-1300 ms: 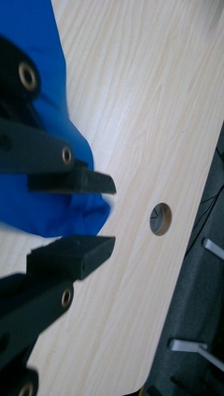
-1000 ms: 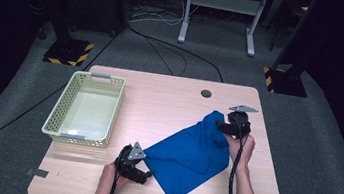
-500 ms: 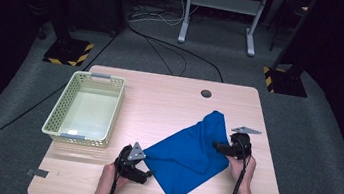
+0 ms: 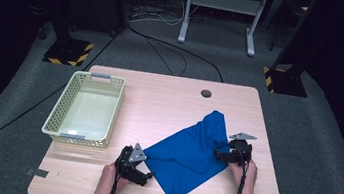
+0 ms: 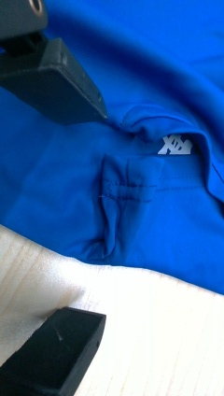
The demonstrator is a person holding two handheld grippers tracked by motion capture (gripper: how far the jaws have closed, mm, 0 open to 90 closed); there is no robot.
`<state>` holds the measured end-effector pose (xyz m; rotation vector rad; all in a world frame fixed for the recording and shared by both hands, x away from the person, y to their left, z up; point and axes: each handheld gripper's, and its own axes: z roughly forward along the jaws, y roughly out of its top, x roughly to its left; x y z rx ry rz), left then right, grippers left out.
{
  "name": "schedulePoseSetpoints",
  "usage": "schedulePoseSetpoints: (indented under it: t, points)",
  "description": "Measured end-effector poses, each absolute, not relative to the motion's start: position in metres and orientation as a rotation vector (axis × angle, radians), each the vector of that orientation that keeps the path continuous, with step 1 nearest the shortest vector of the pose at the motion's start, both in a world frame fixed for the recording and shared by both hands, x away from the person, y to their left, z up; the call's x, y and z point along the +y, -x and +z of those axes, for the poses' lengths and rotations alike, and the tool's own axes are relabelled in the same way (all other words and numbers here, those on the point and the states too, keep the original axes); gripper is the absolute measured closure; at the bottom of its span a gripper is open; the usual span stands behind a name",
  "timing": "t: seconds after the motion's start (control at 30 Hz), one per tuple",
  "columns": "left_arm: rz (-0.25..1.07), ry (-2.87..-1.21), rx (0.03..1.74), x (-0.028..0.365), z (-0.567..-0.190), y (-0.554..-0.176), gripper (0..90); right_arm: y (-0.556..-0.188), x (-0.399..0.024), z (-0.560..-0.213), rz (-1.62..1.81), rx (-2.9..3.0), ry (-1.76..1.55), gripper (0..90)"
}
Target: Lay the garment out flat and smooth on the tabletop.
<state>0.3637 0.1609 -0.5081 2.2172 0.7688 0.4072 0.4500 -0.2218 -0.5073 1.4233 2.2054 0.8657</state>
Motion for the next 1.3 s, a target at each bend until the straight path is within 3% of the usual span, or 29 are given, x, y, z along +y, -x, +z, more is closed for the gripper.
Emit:
schedulePoseSetpoints:
  t: [0.13, 0.27, 0.43, 1.3]
  points:
    - [0.49, -2.138, 0.715, 0.146, -0.496, -0.362, 4.1, -0.449, -0.224, -0.511, 0.888, 2.176, -1.418, 0.0]
    - [0.45, -2.196, 0.683, 0.126, -0.493, -0.373, 1.7, -0.448, -0.224, -0.512, 0.894, 2.156, -1.428, 0.0]
    - [0.308, -2.285, 0.737, 0.109, -0.508, -0.393, 0.2, -0.446, -0.224, -0.512, 0.888, 2.141, -1.441, 0.1]
    - [0.304, -2.252, 0.768, 0.15, -0.511, -0.363, 0.4, -0.406, -0.178, -0.511, 0.945, 2.24, -1.324, 3.4]
